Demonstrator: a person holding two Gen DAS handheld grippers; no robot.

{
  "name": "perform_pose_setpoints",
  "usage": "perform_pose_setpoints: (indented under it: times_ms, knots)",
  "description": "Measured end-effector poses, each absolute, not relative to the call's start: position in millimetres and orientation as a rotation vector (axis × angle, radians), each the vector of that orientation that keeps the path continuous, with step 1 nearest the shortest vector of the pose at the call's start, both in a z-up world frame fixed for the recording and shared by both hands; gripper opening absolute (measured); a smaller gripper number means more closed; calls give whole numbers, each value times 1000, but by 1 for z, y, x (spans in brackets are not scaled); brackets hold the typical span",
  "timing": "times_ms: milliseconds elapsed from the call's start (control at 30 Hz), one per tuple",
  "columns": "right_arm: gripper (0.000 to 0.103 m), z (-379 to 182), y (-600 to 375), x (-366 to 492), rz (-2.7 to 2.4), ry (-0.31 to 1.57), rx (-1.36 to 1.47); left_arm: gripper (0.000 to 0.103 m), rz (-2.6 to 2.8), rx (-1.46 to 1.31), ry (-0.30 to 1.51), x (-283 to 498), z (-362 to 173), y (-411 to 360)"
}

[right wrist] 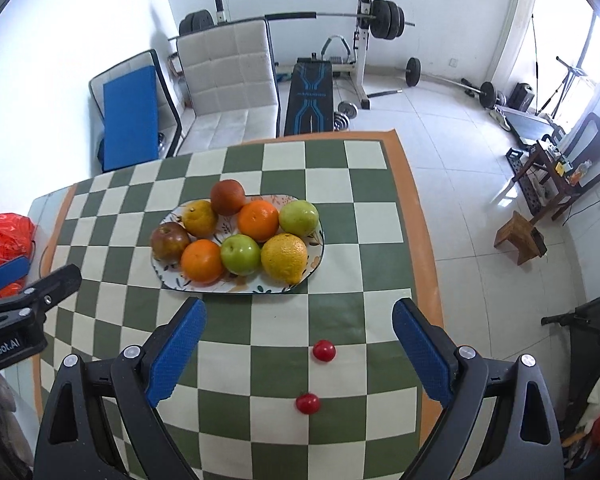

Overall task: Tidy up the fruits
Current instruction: 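Withdraw both open tools from the plate, then grasp a red tomato with the right tool while the left tool grasps the other tomato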

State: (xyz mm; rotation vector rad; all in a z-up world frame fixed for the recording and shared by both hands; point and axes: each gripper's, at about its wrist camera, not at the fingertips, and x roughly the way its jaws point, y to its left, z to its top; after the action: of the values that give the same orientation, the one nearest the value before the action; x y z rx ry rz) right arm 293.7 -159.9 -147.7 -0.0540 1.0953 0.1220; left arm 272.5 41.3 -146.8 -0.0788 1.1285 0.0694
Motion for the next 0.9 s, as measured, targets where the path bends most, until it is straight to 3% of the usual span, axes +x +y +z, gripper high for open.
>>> perform_pose_setpoints:
  times_ms: [467,900]
  knots:
    - [96,-76,-163,220,161,988,-30,98,56,-86,985,211,-79,35]
    - [96,-46,-164,199,167,941,-12,98,50,-93,939,192,-64,29]
